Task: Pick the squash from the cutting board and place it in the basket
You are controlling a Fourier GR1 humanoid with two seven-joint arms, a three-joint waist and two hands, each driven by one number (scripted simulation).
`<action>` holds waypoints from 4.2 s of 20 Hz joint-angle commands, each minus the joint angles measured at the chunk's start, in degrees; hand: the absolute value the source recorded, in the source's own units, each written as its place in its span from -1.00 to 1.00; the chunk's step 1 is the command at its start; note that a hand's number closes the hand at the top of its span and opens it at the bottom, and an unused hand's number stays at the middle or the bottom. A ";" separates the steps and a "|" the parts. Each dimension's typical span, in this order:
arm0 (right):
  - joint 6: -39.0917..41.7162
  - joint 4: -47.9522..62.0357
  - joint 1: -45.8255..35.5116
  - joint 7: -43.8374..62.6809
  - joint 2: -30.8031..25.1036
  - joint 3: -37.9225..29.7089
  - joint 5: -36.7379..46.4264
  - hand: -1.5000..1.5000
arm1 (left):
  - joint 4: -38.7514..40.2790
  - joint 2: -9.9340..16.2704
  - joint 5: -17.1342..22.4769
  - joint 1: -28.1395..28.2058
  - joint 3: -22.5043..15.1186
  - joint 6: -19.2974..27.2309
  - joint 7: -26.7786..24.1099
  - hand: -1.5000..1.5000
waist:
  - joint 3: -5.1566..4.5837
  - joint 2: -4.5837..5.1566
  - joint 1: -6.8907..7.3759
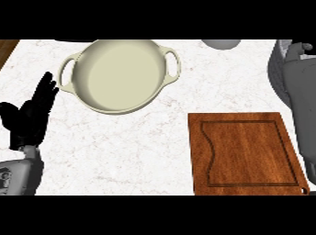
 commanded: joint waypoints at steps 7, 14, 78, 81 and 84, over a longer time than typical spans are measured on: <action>0.45 23.90 -8.20 -9.58 -7.54 -4.01 -0.16 1.00 | -4.26 -0.31 -0.23 0.93 -0.85 0.27 2.79 0.00 | 0.04 0.09 0.68; 0.47 36.88 -10.96 -14.14 -12.65 -7.69 -1.13 1.00 | 0.44 0.71 0.09 -2.23 0.48 -0.43 1.06 0.00 | 0.04 0.42 0.56; 5.06 62.57 -10.06 -27.07 -28.34 8.36 23.23 1.00 | -0.95 -0.34 0.21 -1.94 -0.70 -1.47 1.34 0.00 | 0.24 1.43 3.46; 8.22 63.48 -9.74 -29.75 -29.55 7.99 22.85 1.00 | 0.51 -1.82 -1.40 -2.75 -1.71 0.24 -0.22 0.00 | 0.29 1.74 3.37; 5.46 63.68 -6.25 -29.78 -26.71 7.78 22.59 1.00 | 1.03 -1.51 -1.13 -3.98 -1.46 0.09 0.93 0.00 | 0.29 1.57 2.71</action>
